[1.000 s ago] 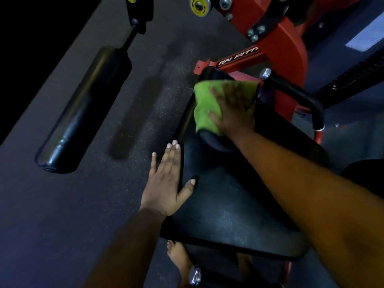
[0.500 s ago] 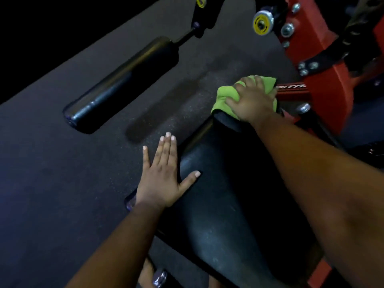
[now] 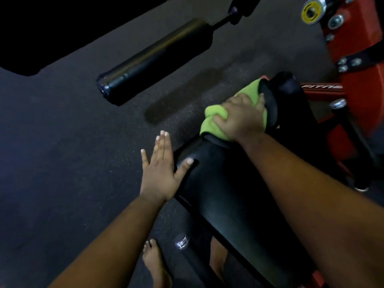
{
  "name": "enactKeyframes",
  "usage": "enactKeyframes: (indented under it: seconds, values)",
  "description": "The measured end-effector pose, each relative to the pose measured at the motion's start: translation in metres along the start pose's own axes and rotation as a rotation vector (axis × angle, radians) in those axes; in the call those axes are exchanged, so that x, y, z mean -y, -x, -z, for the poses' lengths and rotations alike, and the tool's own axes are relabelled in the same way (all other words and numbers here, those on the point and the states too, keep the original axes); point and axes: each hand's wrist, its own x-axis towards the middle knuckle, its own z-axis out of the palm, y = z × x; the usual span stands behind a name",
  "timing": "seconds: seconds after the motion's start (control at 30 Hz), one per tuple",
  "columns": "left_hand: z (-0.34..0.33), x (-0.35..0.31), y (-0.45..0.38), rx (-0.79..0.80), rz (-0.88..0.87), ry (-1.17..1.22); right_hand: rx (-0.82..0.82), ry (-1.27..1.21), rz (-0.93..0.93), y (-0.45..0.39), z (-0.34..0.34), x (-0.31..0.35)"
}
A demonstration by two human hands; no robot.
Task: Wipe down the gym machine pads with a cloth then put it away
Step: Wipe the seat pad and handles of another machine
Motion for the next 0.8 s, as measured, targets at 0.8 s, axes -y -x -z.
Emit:
enactKeyframes:
  seconds: [0.8]
  values:
    - [0.077,-0.004,0.104,0.361,-0.117,-0.123,0.446,0.042,0.082,0.303,0.029,0.013]
